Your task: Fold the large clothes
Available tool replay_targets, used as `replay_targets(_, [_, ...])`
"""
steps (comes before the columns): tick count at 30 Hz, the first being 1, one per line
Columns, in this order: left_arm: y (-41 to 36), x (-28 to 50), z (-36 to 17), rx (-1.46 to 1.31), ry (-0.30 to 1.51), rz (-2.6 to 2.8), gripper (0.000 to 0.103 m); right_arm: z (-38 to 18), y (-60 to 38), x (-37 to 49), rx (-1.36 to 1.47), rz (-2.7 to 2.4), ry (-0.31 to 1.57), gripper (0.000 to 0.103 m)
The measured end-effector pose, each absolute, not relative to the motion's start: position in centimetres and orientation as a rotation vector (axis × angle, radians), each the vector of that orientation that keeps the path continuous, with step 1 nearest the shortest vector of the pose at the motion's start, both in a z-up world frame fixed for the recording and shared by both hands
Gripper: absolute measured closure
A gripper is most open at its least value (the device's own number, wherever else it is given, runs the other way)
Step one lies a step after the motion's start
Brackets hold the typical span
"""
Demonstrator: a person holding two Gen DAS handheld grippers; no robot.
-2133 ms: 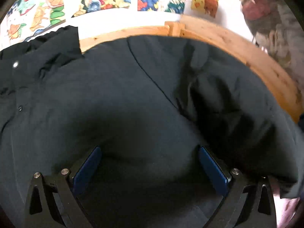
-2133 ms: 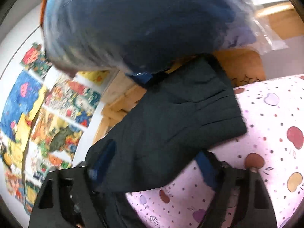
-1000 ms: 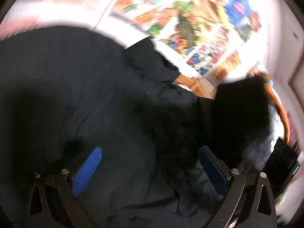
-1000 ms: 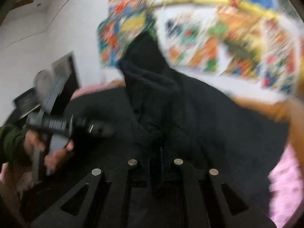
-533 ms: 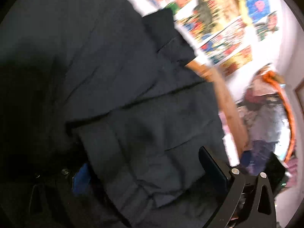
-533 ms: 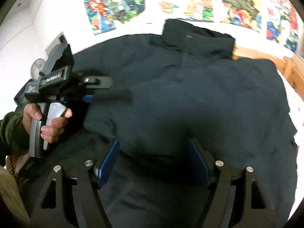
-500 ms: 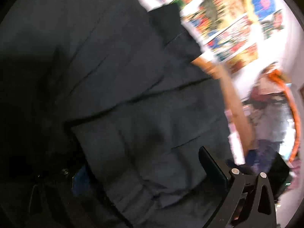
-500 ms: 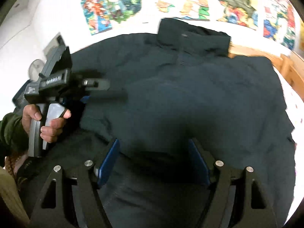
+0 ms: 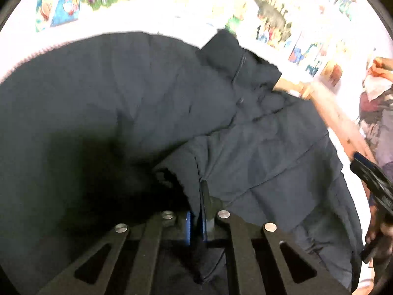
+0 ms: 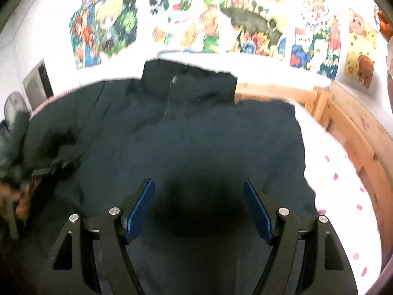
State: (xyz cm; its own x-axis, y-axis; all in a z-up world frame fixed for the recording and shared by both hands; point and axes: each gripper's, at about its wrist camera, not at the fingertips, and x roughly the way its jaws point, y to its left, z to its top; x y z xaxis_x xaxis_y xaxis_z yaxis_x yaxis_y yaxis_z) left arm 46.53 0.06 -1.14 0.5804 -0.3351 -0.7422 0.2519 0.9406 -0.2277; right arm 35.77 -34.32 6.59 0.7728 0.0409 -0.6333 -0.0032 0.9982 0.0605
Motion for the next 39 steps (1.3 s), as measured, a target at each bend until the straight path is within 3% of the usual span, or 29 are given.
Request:
replay_targets(6, [1.0,47.1,-2.7,-0.01,0.96,-0.294,0.097,5.3,-33.6,42.0,0.063,0.085,0.73,0.033])
replay_targets(13, [0.8,47.9,-5.2,-0.001,0.998,-0.267,0.095,-1.7,-30.6,45.9,-0.018,0.069,0.878,0.031])
replay_targets(20, [3.8,45.4,-3.6,-0.12,0.977,-0.322,0.088,-1.8,-30.2,45.2,-0.009,0.057,0.86,0.028])
replay_targets(22, [4.7,44.2,-2.6,-0.144,0.964,-0.348,0.085,-0.5,-29.8,44.2,-0.015,0.01,0.817,0.022])
replay_targets(25, [6.3,42.0,-1.1,-0.182,0.932,-0.437,0.057,2.3,-28.6,42.1,-0.01,0.051,0.699,0.01])
replay_targets(26, [7.3,41.0,-0.4,-0.2,0.913,-0.47,0.027,3.1,-27.7,41.5,-0.016,0.073,0.671,0.009])
replay_targets(27, [8.4,39.9,0.2,-0.229,0.877,-0.474,0.012,3.7,-27.1,41.3,-0.023,0.097,0.657,0.009])
replay_targets(39, [21.8,26.8,0.9,-0.636,0.76,-0.102,0.011,3.9,-14.8,40.3,-0.197,0.418,0.666,0.007])
